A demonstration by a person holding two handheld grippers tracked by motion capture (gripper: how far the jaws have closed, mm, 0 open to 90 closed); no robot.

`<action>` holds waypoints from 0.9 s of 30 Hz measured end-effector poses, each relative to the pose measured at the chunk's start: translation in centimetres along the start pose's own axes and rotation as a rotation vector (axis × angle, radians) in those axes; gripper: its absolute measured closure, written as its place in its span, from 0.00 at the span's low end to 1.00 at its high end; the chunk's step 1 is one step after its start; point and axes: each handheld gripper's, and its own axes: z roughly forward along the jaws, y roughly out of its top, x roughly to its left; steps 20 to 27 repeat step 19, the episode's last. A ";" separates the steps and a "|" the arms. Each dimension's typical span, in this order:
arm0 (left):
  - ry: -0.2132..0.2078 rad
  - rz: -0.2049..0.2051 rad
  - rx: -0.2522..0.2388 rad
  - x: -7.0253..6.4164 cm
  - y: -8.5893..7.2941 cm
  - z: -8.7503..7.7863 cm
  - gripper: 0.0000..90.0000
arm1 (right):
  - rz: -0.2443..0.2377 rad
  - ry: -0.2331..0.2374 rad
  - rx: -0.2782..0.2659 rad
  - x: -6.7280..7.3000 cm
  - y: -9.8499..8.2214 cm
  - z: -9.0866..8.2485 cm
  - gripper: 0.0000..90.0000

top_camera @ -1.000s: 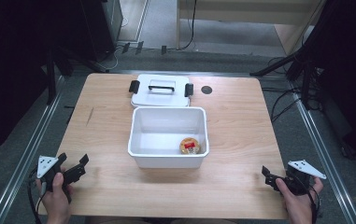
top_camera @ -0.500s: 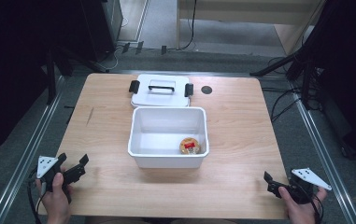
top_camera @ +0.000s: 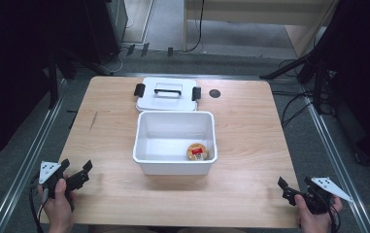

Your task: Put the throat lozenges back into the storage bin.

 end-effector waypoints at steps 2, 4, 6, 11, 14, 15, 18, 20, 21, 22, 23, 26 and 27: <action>0.000 0.001 0.002 0.0 0.0 0.0 0.16 | -0.010 -0.007 0.010 0.2 0.0 0.1 0.00; 0.001 0.002 0.005 0.0 0.0 0.1 0.16 | -0.011 -0.009 0.011 0.2 0.0 0.1 0.00; 0.001 0.002 0.005 0.0 0.0 0.1 0.16 | -0.009 -0.007 0.016 0.2 0.0 0.1 0.00; 0.003 0.004 0.008 0.0 0.0 0.1 0.16 | -0.011 -0.009 0.026 0.2 0.1 0.2 0.00; 0.003 0.004 0.008 0.0 0.0 0.1 0.16 | -0.021 -0.014 0.034 0.4 0.1 0.3 0.00; 0.002 0.004 0.007 0.0 0.0 0.1 0.16 | -0.026 -0.014 0.033 0.3 0.1 0.3 0.00; 0.003 0.005 0.010 0.0 0.0 0.1 0.16 | -0.029 -0.016 0.036 0.4 0.1 0.3 0.00; 0.003 0.005 0.010 0.0 0.0 0.1 0.16 | -0.029 -0.016 0.036 0.4 0.1 0.3 0.00; 0.003 0.005 0.010 0.0 0.0 0.1 0.16 | -0.029 -0.016 0.036 0.4 0.1 0.3 0.00; 0.003 0.005 0.010 0.0 0.0 0.1 0.16 | -0.029 -0.016 0.036 0.4 0.1 0.3 0.00; 0.003 0.005 0.010 0.0 0.0 0.1 0.16 | -0.029 -0.016 0.036 0.4 0.1 0.3 0.00; 0.003 0.005 0.010 0.0 0.0 0.1 0.16 | -0.029 -0.016 0.036 0.4 0.1 0.3 0.00; 0.003 0.005 0.010 0.0 0.0 0.1 0.16 | -0.029 -0.016 0.036 0.4 0.1 0.3 0.00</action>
